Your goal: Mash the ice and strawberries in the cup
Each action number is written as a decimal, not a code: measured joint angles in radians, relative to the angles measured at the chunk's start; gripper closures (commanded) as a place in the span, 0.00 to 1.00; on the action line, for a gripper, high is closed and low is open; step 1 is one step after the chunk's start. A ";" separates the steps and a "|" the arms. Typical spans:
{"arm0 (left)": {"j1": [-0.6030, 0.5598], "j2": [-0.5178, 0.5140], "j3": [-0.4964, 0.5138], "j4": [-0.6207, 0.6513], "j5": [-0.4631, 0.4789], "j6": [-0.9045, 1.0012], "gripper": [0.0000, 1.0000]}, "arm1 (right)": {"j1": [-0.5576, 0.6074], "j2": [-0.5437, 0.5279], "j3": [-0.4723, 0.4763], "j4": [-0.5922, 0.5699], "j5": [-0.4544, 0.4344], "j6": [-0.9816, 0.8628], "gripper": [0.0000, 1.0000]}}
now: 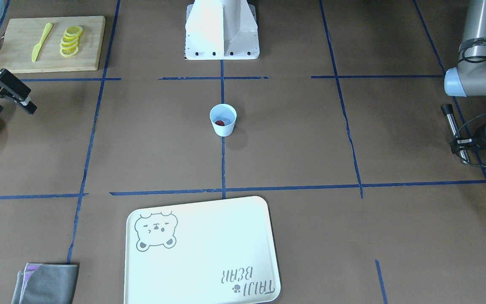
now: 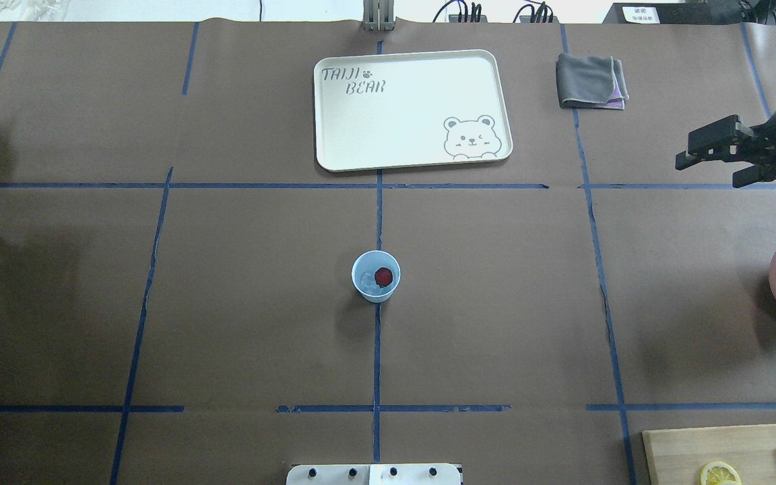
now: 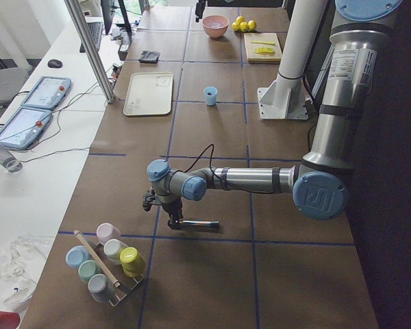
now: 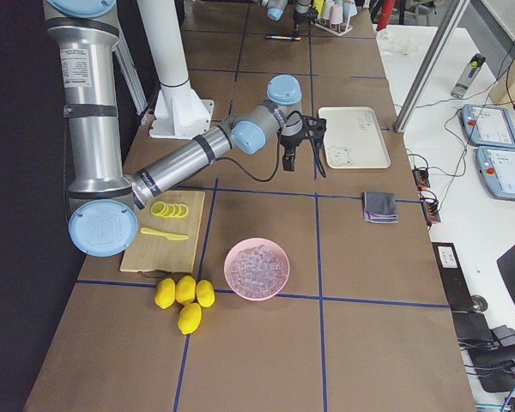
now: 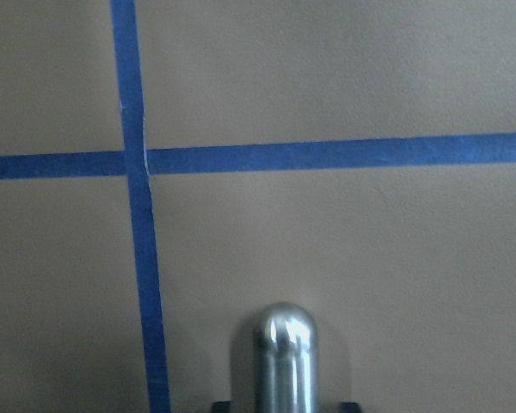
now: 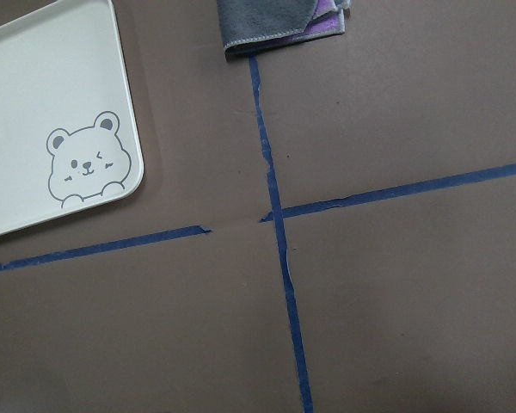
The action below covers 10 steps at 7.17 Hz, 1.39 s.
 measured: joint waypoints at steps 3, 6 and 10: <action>-0.152 -0.006 -0.071 0.031 -0.112 0.070 0.00 | 0.066 -0.001 -0.015 -0.057 0.020 -0.121 0.01; -0.329 -0.021 -0.085 0.203 -0.152 0.374 0.00 | 0.230 -0.037 -0.064 -0.294 0.020 -0.618 0.01; -0.432 -0.040 -0.104 0.410 -0.172 0.485 0.00 | 0.382 -0.086 -0.359 -0.341 0.021 -1.131 0.01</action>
